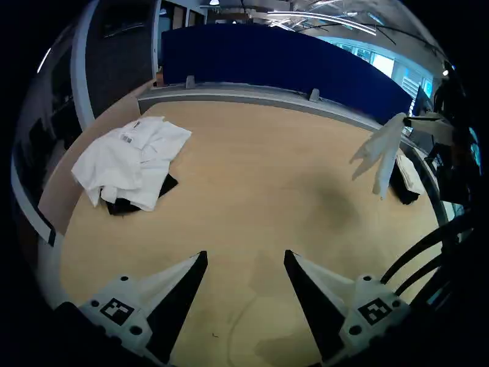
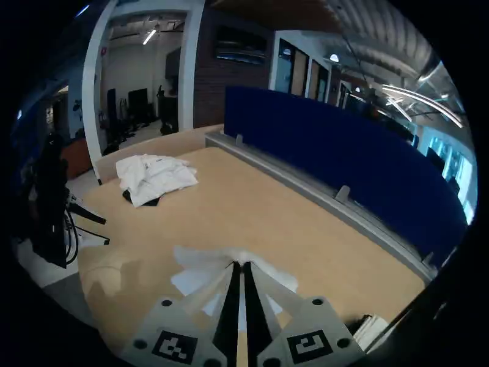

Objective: Fold towel

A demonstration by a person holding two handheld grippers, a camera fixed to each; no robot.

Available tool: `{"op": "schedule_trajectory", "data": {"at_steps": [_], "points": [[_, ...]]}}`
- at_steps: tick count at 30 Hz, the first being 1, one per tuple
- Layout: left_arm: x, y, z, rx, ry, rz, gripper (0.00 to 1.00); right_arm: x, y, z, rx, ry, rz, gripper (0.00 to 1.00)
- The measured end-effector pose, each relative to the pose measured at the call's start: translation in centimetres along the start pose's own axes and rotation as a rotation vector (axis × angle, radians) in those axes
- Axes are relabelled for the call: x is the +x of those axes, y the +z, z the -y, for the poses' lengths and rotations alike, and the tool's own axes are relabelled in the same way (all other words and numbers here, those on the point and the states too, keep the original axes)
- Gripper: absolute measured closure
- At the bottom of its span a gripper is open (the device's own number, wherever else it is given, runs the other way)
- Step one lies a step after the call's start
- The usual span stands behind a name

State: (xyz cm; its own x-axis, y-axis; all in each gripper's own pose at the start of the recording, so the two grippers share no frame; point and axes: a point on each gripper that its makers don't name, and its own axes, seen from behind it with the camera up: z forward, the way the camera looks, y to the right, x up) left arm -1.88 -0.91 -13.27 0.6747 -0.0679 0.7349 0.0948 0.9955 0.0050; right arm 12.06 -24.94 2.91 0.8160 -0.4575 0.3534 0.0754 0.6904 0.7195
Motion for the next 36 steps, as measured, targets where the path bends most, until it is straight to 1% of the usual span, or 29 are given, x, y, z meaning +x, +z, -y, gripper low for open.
{"op": "schedule_trajectory", "data": {"at_steps": [6, 9, 18, 25, 30, 36], "points": [[0.1, 0.1, -0.3, -0.006, 0.004, 0.000, 0.07, 0.3, -1.3, -1.3, -0.017, 0.019, -0.014, 0.96], [0.2, 0.3, -0.5, -0.007, 0.007, 0.001, 0.07, 0.4, -2.0, -2.2, -0.029, 0.030, -0.019, 0.96], [0.2, 0.5, -0.9, -0.011, 0.016, 0.004, 0.07, 0.3, -4.2, -6.3, -0.083, 0.061, -0.025, 0.96], [-0.2, 0.6, -1.3, -0.013, 0.021, 0.015, 0.07, -0.1, -5.9, -10.8, -0.130, 0.082, -0.018, 0.96], [-0.3, 0.9, -1.6, -0.012, 0.024, 0.022, 0.07, -0.7, -6.8, -14.6, -0.168, 0.098, -0.011, 0.96], [-0.3, 1.1, -1.8, -0.004, 0.024, 0.032, 0.07, -1.1, -7.5, -19.4, -0.218, 0.101, 0.004, 0.96]]}}
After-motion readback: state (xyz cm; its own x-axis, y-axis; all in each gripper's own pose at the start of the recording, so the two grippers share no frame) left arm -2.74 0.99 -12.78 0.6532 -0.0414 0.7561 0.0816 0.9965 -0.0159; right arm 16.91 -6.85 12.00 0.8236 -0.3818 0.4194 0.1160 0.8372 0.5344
